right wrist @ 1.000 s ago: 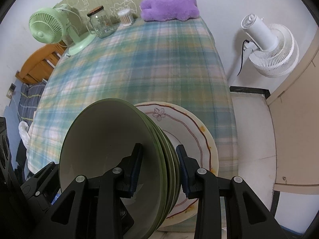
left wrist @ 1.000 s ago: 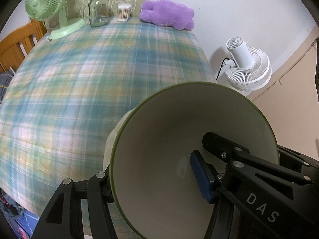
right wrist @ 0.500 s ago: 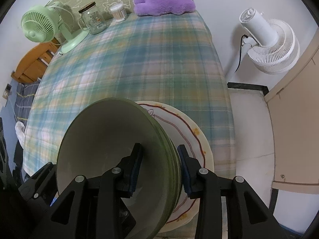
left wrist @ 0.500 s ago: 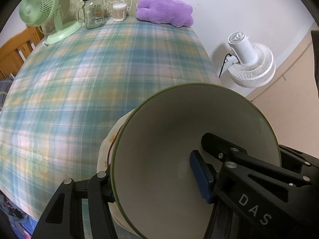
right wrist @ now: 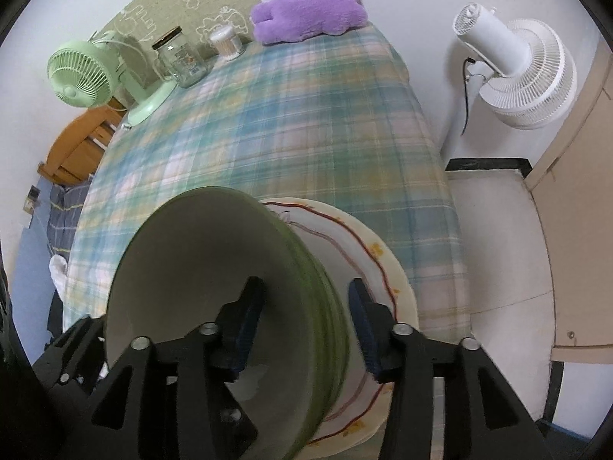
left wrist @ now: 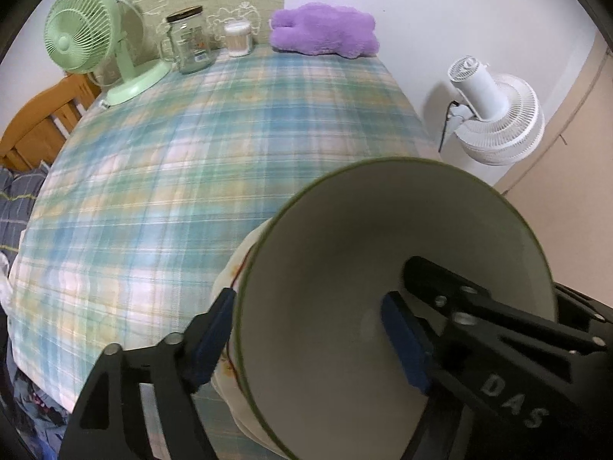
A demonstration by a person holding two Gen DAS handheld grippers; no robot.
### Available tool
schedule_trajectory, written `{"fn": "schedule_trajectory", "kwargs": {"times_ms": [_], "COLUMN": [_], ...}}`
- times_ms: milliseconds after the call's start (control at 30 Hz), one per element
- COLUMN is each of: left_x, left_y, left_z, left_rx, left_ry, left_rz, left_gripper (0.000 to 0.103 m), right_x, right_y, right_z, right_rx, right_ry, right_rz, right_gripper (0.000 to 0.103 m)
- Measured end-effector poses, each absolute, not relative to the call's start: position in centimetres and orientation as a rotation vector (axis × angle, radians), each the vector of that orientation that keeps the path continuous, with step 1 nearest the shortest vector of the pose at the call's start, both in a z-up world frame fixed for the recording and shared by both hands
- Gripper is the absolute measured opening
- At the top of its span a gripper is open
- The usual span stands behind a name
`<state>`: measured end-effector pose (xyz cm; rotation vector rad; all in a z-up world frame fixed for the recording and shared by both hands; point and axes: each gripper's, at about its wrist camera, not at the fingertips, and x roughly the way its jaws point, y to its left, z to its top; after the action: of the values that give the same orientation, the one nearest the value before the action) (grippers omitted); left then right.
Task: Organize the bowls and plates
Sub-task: 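Open both grippers and withdraw them from the bowl stack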
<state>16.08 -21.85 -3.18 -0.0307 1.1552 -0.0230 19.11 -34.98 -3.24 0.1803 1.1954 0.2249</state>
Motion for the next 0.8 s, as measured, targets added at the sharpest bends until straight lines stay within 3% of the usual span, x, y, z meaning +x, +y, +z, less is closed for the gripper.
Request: {"fn": "schedule_trajectory", "kwargs": {"times_ms": [133, 467, 800], "left_x": [15.7, 14.0, 11.2], "left_y": [-21.3, -19.1, -11.6], "left_z": [-2.8, 2.0, 5.1], "left_rx": [-0.038, -0.028, -0.002], "left_ry": [1.154, 0.995, 0.88], "left_rz": [-0.005, -0.062, -0.078], "left_gripper": [0.085, 0.087, 0.087], "right_x": [18.7, 16.2, 12.3], "right_y": [-35.2, -33.4, -26.7], "right_z": [-2.9, 2.3, 6.5], "right_rx": [0.187, 0.121, 0.109], "right_ry": [1.188, 1.045, 0.916], "right_rz": [0.23, 0.139, 0.084], "right_gripper": [0.068, 0.069, 0.069]}}
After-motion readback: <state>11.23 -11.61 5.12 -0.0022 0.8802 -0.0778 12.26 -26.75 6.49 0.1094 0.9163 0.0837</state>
